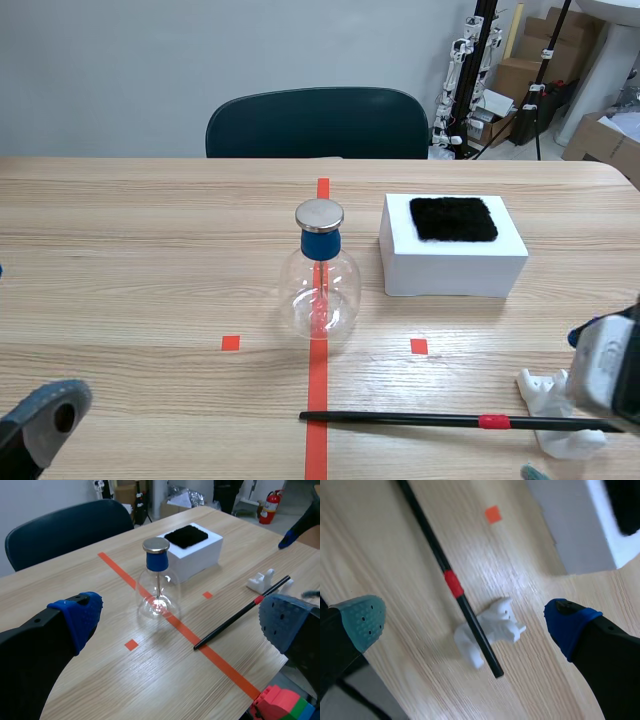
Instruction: Do the electroscope experiment. pick up the black charging rod
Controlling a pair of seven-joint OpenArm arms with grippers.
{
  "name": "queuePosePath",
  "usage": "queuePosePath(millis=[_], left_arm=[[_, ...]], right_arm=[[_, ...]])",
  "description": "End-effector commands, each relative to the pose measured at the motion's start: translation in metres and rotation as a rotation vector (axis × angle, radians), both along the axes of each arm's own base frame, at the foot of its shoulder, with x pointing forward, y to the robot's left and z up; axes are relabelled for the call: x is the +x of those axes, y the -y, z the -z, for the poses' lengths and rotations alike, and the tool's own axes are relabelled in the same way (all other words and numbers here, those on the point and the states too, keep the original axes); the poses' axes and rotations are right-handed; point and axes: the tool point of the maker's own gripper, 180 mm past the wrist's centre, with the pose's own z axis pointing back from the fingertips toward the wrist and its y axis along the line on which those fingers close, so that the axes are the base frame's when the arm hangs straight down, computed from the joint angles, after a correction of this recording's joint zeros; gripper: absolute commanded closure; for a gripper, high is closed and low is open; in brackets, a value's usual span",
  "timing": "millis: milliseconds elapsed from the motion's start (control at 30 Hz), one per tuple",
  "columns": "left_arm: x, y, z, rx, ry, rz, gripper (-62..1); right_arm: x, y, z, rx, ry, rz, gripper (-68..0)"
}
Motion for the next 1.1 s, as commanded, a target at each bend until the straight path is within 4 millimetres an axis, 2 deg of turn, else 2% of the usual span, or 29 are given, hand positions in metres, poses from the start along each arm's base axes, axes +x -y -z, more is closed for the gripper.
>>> queuePosePath(millis=[0, 167, 400, 600, 733, 933, 1067], left_arm=[[0.007, -0.003, -0.007, -0.024, 0.043, -0.015, -62.3], [0.02, -0.022, -0.004, -0.049, 0.112, -0.052, -62.3], [0.022, -0.043, 0.014, -0.107, 0.166, 0.024, -62.3], [0.03, -0.066, 0.032, -0.118, 0.211, 0.018, -62.3], [0.025, -0.063, 0.054, -0.107, 0.2, 0.071, -62.3], [0.016, -0.045, 0.08, -0.146, 0.169, 0.158, -62.3], [0.02, -0.038, 0.092, -0.164, 0.157, 0.176, -62.3]], right_arm=[[0.004, 0.001, -0.002, -0.048, 0.0, -0.053, -67.9], [-0.009, 0.013, 0.012, -0.203, -0.115, -0.207, -67.9], [0.03, 0.031, -0.001, -0.33, -0.014, -0.182, -67.9], [0.053, 0.03, -0.006, -0.39, 0.041, -0.19, -67.9], [0.057, 0.025, 0.002, -0.426, 0.028, -0.221, -67.9], [0.044, 0.011, 0.017, -0.417, -0.046, -0.364, -67.9], [0.044, 0.008, 0.018, -0.402, -0.096, -0.376, -67.9]])
